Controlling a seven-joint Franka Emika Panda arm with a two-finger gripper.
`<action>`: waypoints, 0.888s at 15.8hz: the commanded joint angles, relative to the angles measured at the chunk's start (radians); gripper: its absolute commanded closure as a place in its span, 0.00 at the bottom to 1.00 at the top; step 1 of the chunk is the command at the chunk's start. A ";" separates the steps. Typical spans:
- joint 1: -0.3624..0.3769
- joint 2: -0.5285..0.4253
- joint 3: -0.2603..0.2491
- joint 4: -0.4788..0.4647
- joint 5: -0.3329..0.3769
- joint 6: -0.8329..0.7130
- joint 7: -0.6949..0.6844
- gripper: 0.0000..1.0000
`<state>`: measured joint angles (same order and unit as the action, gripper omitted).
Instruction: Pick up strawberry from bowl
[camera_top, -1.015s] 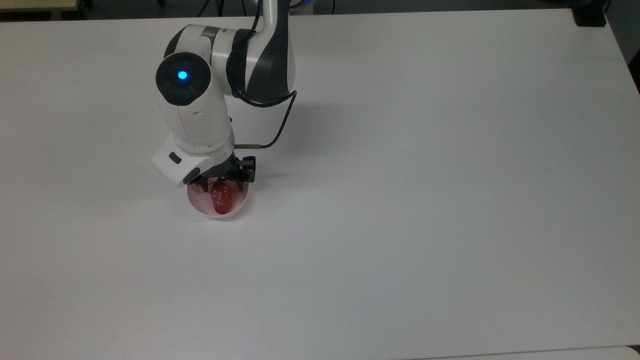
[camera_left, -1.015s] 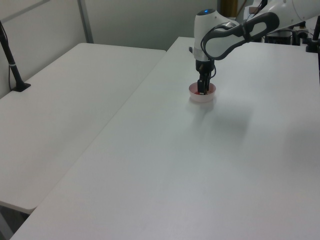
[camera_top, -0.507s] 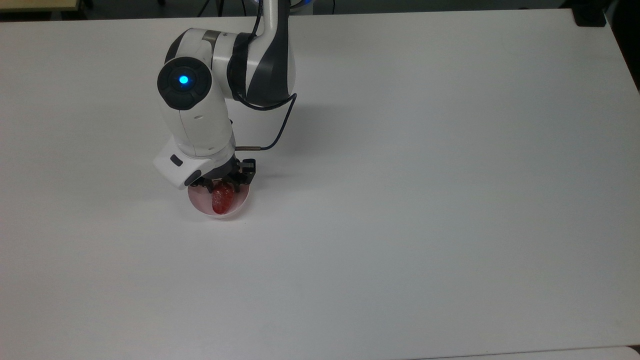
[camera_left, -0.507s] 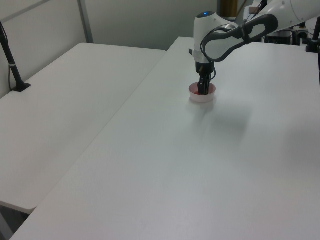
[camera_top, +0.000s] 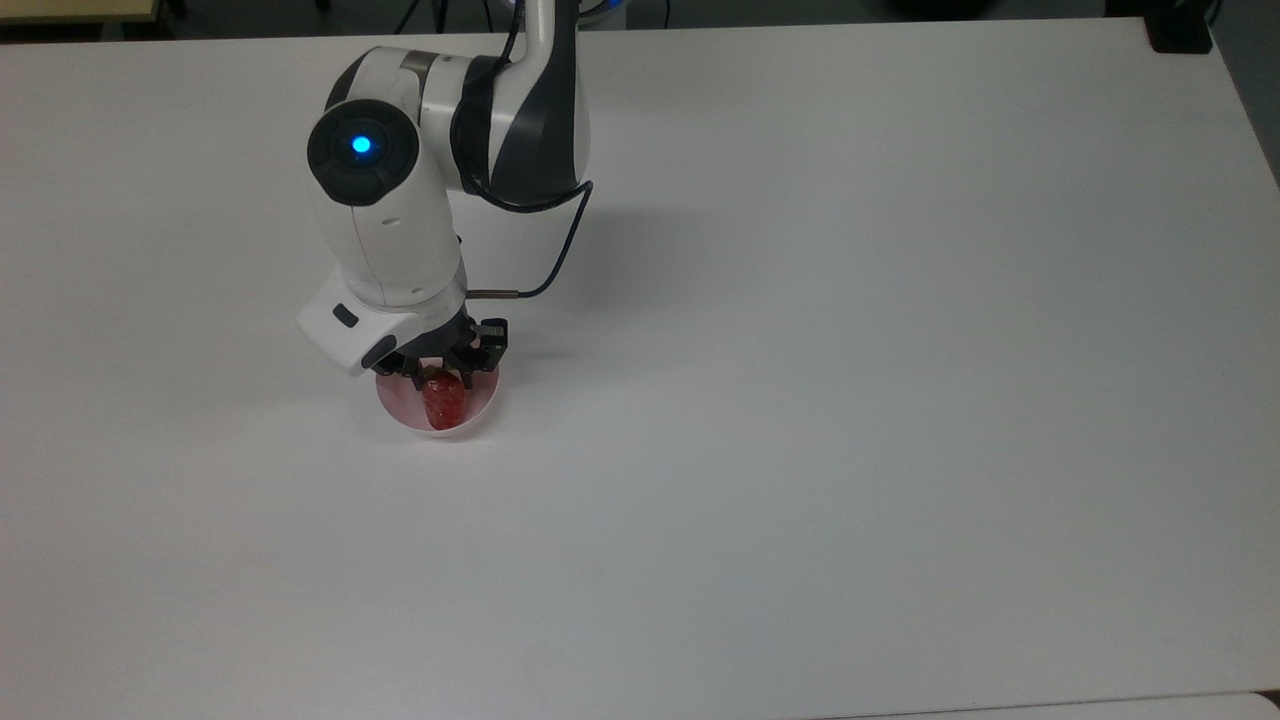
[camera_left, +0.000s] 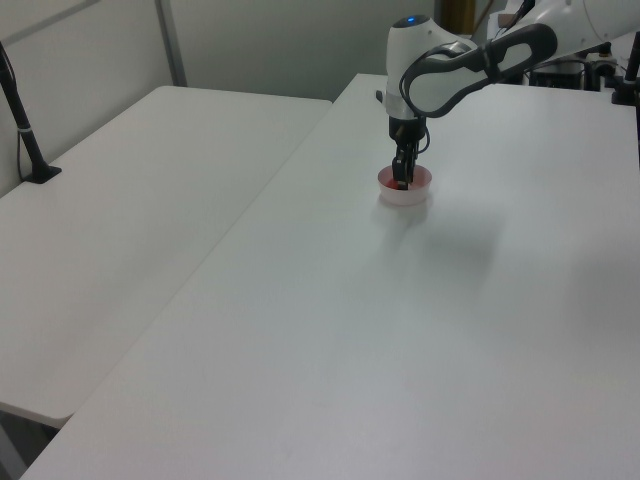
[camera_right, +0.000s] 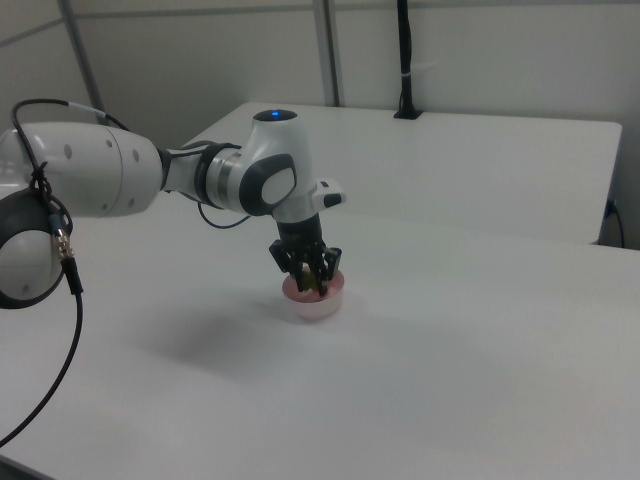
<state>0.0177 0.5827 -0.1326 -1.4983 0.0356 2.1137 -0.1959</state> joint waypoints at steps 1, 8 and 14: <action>0.005 -0.057 -0.005 -0.008 0.024 -0.008 -0.013 0.58; 0.005 -0.061 -0.007 -0.014 0.033 -0.003 -0.022 0.49; 0.011 -0.034 -0.005 -0.020 0.029 0.000 -0.014 0.00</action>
<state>0.0179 0.5469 -0.1322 -1.5004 0.0572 2.1137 -0.1959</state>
